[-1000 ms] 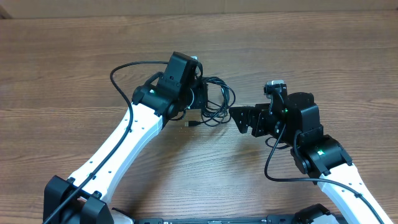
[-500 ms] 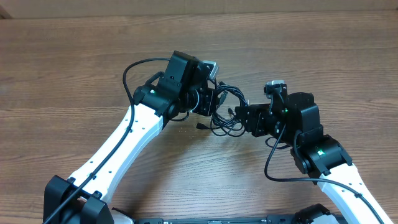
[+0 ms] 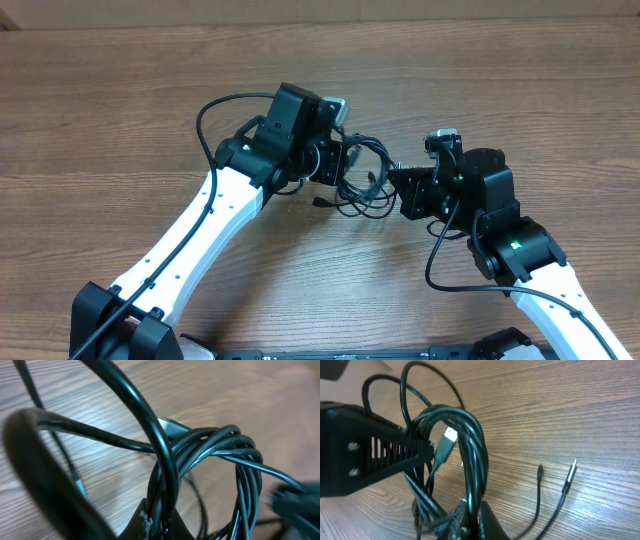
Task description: Untangle cables
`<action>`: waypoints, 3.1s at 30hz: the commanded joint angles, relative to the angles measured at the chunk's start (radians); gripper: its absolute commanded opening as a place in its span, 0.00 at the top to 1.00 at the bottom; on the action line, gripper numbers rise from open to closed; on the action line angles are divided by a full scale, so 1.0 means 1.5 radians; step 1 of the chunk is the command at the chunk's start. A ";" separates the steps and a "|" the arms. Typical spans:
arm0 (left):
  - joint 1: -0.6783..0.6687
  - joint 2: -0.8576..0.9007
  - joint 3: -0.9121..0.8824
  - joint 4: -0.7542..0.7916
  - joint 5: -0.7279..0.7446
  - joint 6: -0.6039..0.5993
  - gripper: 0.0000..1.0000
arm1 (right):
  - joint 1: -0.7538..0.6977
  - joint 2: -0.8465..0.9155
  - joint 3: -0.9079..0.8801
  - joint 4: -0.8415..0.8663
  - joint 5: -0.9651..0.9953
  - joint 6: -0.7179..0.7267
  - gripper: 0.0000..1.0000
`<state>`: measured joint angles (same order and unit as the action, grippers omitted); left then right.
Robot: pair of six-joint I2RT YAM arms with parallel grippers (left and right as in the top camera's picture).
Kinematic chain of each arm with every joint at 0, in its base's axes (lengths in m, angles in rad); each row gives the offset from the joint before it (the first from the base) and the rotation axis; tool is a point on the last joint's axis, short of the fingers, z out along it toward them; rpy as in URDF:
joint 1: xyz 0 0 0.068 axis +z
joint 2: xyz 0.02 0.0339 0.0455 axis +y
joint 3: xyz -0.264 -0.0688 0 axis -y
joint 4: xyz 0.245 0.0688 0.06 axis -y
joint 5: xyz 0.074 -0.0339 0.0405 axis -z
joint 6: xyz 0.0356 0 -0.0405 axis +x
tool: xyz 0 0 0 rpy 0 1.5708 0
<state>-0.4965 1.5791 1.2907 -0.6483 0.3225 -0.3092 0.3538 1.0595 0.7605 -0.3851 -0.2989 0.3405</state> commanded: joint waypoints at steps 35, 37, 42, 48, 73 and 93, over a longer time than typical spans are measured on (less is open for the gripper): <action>0.005 0.003 0.000 0.009 0.067 0.092 0.96 | -0.001 0.037 0.012 0.016 0.006 -0.003 0.69; 0.005 0.003 0.000 0.009 0.067 0.092 0.96 | -0.001 0.037 0.012 0.018 0.006 -0.003 0.91; 0.005 0.003 0.000 0.009 0.060 0.087 0.96 | -0.001 0.037 0.012 0.017 0.006 -0.003 0.96; 0.005 0.003 0.000 -0.012 -0.099 -0.081 0.96 | -0.001 0.037 0.012 0.018 0.007 0.001 0.96; 0.006 0.003 0.000 -0.059 -0.223 -0.267 0.96 | -0.001 0.037 0.012 -0.021 0.139 0.175 0.96; 0.005 0.003 0.000 -0.058 -0.204 -0.464 0.96 | -0.001 0.037 0.012 0.046 0.022 0.172 0.07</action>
<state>-0.4946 1.5806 1.2888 -0.7380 0.0143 -0.8001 0.3534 1.1175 0.7605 -0.3233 -0.2352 0.5987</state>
